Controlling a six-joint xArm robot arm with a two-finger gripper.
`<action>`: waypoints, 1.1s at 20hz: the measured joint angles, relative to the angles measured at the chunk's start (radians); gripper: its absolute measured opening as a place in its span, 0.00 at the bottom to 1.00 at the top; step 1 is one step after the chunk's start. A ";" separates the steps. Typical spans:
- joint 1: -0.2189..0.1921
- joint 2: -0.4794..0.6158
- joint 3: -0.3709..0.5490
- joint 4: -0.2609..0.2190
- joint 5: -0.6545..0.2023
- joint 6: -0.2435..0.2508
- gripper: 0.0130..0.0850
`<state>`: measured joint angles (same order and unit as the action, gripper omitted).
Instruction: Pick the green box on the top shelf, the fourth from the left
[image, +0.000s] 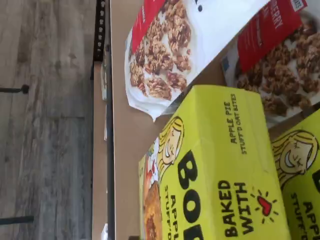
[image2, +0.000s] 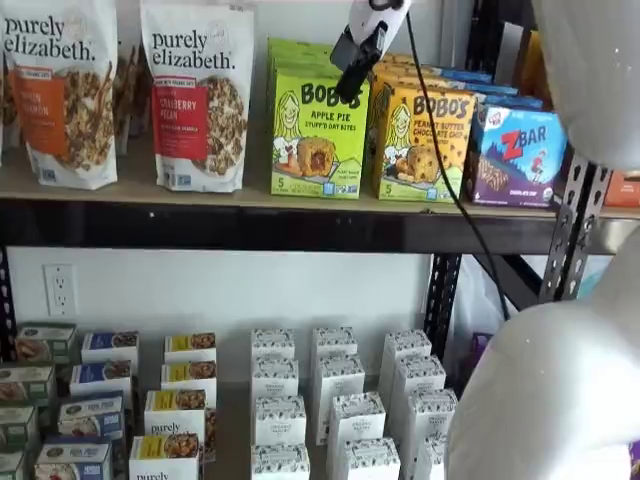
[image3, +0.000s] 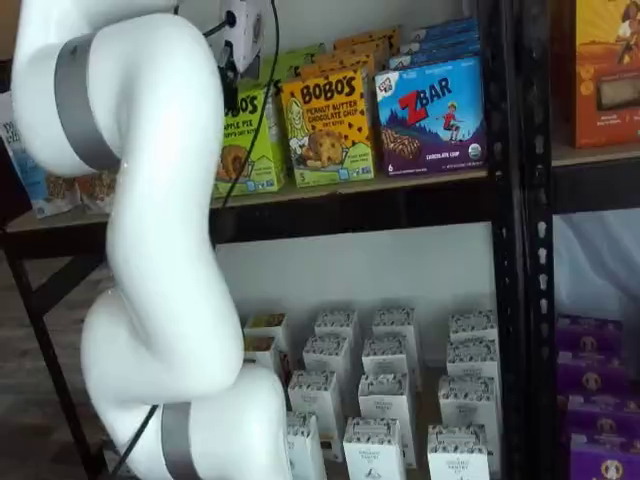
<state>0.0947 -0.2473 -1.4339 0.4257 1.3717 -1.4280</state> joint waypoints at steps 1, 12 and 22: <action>-0.001 0.004 -0.004 -0.001 0.003 -0.001 1.00; 0.000 0.058 -0.079 -0.024 0.082 0.005 1.00; 0.012 0.086 -0.107 -0.065 0.109 0.012 1.00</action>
<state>0.1067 -0.1613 -1.5409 0.3605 1.4812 -1.4164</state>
